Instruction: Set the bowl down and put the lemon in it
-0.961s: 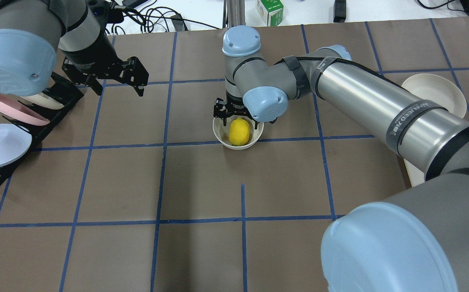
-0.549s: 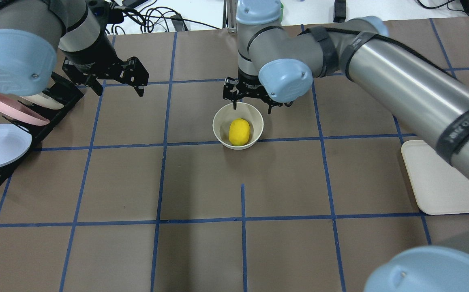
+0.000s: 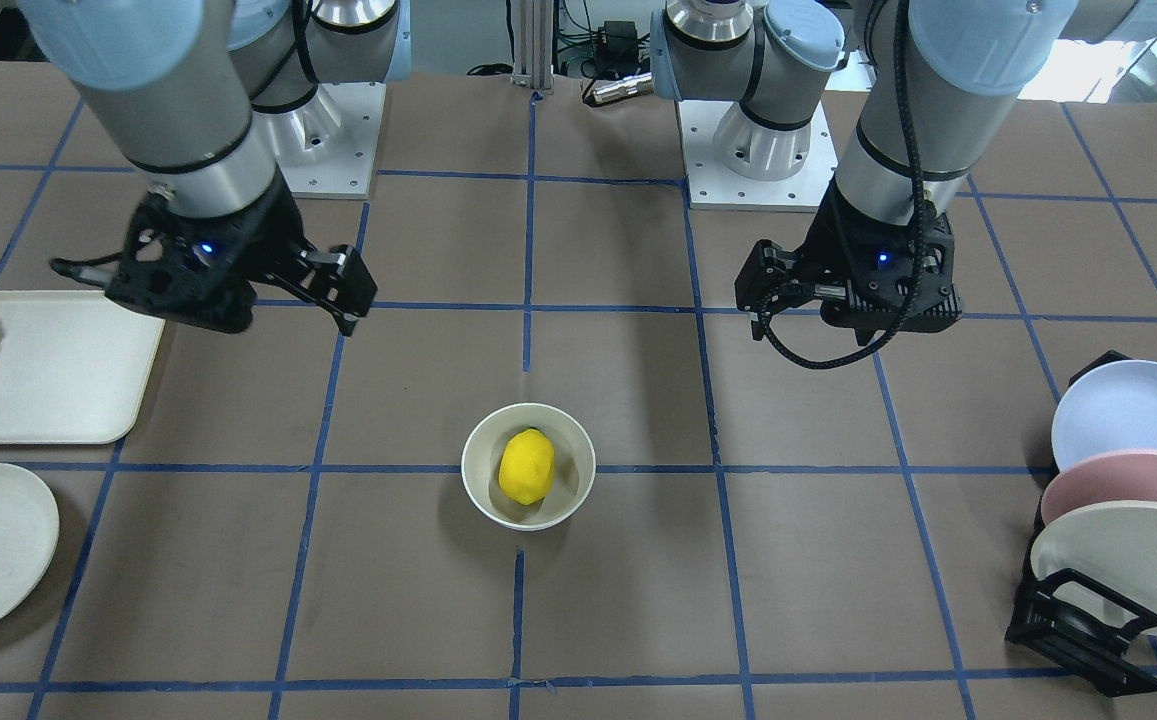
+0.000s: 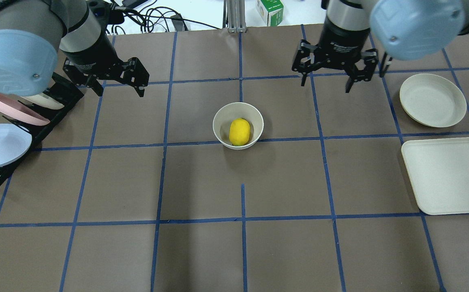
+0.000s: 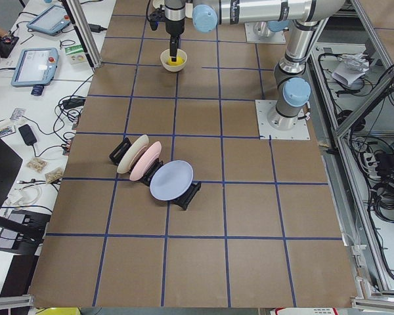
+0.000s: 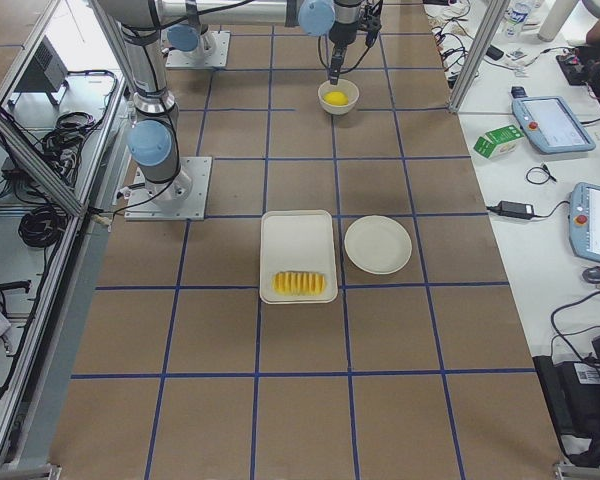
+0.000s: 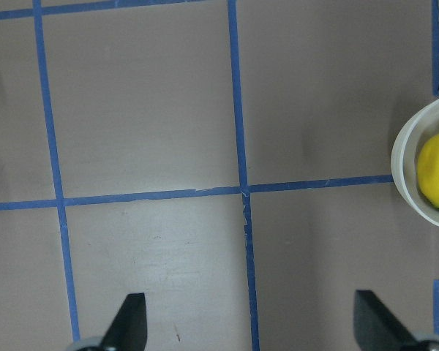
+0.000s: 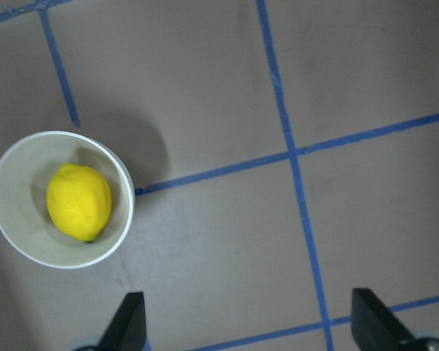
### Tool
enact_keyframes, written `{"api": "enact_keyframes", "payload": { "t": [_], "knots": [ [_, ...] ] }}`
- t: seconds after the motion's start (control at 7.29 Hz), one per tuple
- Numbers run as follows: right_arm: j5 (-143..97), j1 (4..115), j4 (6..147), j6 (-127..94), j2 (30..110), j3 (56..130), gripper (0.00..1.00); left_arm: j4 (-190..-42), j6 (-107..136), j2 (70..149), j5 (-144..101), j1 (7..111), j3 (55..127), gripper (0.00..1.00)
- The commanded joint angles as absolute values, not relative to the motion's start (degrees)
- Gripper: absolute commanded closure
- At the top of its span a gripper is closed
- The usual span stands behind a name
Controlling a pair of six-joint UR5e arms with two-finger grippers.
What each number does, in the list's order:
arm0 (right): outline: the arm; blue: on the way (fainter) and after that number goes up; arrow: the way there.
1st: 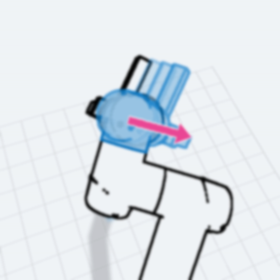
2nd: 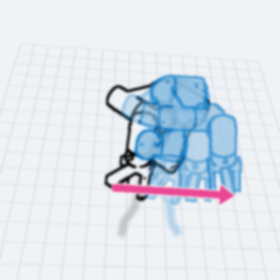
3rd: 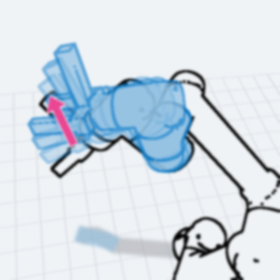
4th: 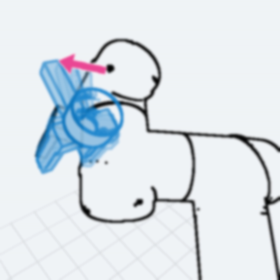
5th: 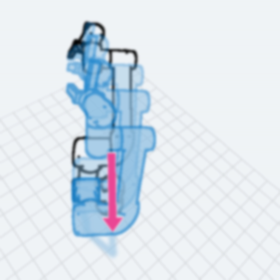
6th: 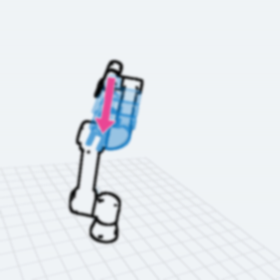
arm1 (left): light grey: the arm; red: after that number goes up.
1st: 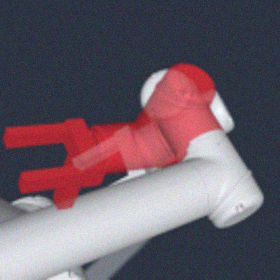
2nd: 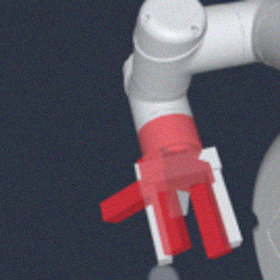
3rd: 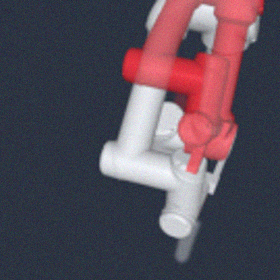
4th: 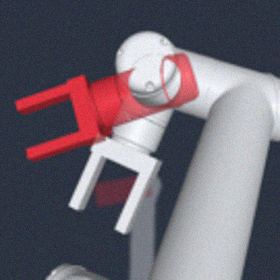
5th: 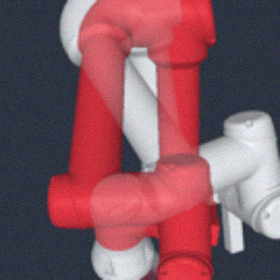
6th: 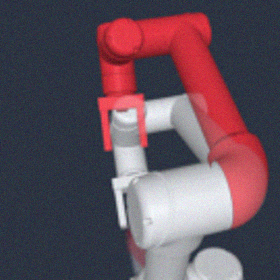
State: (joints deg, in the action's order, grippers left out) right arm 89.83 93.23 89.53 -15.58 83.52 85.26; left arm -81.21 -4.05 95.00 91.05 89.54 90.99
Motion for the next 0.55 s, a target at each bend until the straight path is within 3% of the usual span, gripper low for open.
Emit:
{"api": "enact_keyframes", "payload": {
  "t": [0.0,0.41],
  "knots": [
    [93.34,89.74,86.48,-8.98,86.66,87.26,0.0,-81.21,-4.04,95.01,91.05,89.47,90.97,0.0],
    [92.9,89.74,87.28,-8.44,88.76,89.29,0.0,-82.08,-3.96,94.49,91.23,89.73,90.97,0.0]
  ]
}}
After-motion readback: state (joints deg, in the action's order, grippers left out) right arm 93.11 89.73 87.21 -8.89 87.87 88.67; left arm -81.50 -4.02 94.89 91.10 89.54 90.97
